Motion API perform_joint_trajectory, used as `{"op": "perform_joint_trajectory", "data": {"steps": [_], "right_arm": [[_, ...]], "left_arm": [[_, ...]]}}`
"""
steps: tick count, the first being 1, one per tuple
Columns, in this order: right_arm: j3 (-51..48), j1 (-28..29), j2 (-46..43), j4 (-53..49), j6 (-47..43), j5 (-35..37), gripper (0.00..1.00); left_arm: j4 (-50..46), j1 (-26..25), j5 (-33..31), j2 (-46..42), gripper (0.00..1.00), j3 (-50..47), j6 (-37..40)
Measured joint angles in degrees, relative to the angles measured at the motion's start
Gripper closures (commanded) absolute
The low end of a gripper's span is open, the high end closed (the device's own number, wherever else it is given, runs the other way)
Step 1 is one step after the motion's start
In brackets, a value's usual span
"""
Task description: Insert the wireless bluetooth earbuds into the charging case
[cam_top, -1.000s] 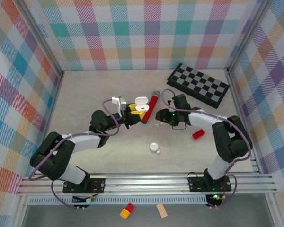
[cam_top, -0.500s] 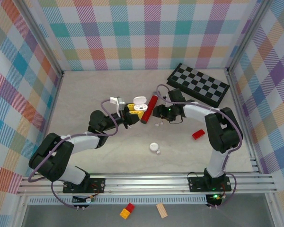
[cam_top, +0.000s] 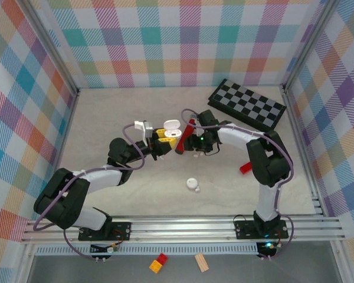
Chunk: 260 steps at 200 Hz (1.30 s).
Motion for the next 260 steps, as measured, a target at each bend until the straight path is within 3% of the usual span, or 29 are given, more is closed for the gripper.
{"op": "perform_joint_trajectory", "data": {"steps": [143, 210, 260], "right_arm": [[-0.17, 2.29, -1.90, -4.48, -1.33, 5.99, 0.44], [0.15, 3.82, -3.15, -7.19, -3.17, 11.82, 0.48], [1.18, 7.48, -3.15, -9.40, -4.55, 18.97, 0.51]], "left_arm": [[0.00, 1.97, 0.42, -1.77, 0.69, -1.79, 0.04], [0.02, 7.72, -0.63, -5.51, 0.69, -5.66, 0.48], [0.04, 15.76, -4.31, -8.02, 0.69, -10.14, 1.77]]}}
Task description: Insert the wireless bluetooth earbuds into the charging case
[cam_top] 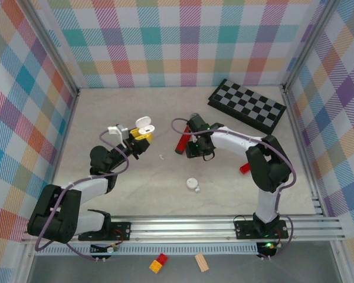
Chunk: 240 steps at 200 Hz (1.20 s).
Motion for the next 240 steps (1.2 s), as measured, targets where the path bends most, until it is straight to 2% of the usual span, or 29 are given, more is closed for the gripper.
{"op": "perform_joint_trajectory", "data": {"steps": [36, 80, 173, 240], "right_arm": [[0.17, 2.23, 0.00, -1.20, -1.18, 4.52, 0.52], [2.84, 6.67, 1.11, -3.37, -3.41, 13.33, 0.53], [9.55, 12.15, 10.23, -9.03, -7.65, 26.88, 0.62], [10.19, 12.44, 10.54, -10.84, -8.85, 30.93, 0.67]], "left_arm": [[-0.04, 4.07, -1.86, -0.04, 0.69, -0.09, 0.00], [-0.07, 7.08, -3.98, -0.09, 0.69, -0.09, 0.17], [-0.07, 8.35, -4.94, -0.11, 0.69, -0.07, 0.20], [-0.07, 8.35, -4.90, -0.11, 0.69, -0.07, 0.20]]}}
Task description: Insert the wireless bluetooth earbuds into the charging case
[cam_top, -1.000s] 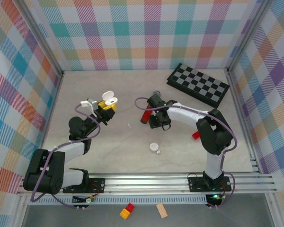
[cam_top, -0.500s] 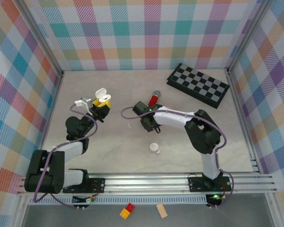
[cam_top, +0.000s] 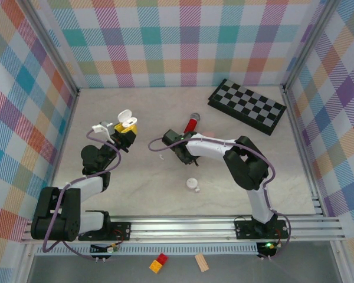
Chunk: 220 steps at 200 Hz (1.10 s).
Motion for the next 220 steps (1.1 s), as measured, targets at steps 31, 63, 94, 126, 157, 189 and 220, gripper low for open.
{"op": "perform_joint_trajectory", "data": {"steps": [31, 63, 94, 126, 157, 189, 220], "right_arm": [[0.26, 0.02, 0.35, -0.20, -0.04, 0.28, 0.69], [0.28, 0.04, 1.36, -0.24, -0.07, 0.24, 0.71], [0.31, 0.04, 2.08, -0.33, -0.07, 0.20, 0.71], [0.59, 0.04, 2.25, -0.39, -0.07, 0.17, 0.73], [0.63, 0.04, 2.40, -0.39, -0.04, 0.13, 0.78], [0.70, 0.04, 2.34, -0.39, -0.04, -0.26, 0.79], [0.02, -0.02, 1.09, 0.39, 0.04, -2.29, 0.79]], "left_arm": [[0.00, 0.00, 0.02, 0.02, 0.68, 0.02, 0.00], [0.00, 0.02, 0.15, 0.07, 0.68, 0.11, 0.00], [0.02, 0.02, 0.17, 0.11, 0.68, 0.11, 0.00], [0.00, 0.02, 0.20, 0.11, 0.68, 0.11, 0.00], [0.00, 0.02, 0.50, 0.13, 0.68, 0.11, 0.00], [0.00, 0.04, 1.70, 0.13, 0.68, 0.11, 0.00], [0.00, 0.04, 2.10, 0.13, 0.68, 0.11, 0.28]]}}
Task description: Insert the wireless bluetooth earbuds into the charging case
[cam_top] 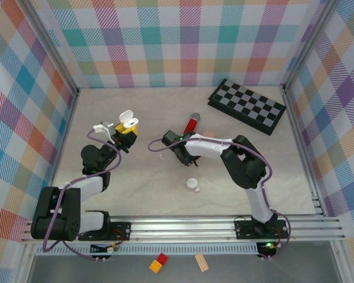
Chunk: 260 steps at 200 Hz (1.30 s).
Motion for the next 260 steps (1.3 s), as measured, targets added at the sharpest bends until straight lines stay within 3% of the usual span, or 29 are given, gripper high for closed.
{"op": "perform_joint_trajectory", "data": {"steps": [52, 99, 180, 213, 260], "right_arm": [[-5.16, -2.84, -10.91, 1.40, 2.16, -8.33, 0.79], [-10.12, -10.95, -20.35, 4.11, 5.81, -26.18, 0.78], [-17.99, -23.56, -26.34, 9.94, 10.38, -53.79, 0.79], [-20.76, -27.65, -28.20, 13.44, 12.96, -62.03, 0.79], [-25.16, -30.91, -28.59, 17.55, 16.79, -68.89, 0.79]], "left_arm": [[0.00, -0.02, 0.37, -0.02, 0.69, 0.13, 0.15], [-0.04, -2.73, 1.18, -0.02, 0.69, 0.74, 0.13], [-2.73, -14.19, 1.97, -0.13, 0.69, 1.66, 2.75], [-8.94, -18.64, 1.97, -1.25, 0.68, 3.91, 7.43], [-10.69, -20.24, 1.99, -1.11, 0.68, 4.44, 9.75]]}}
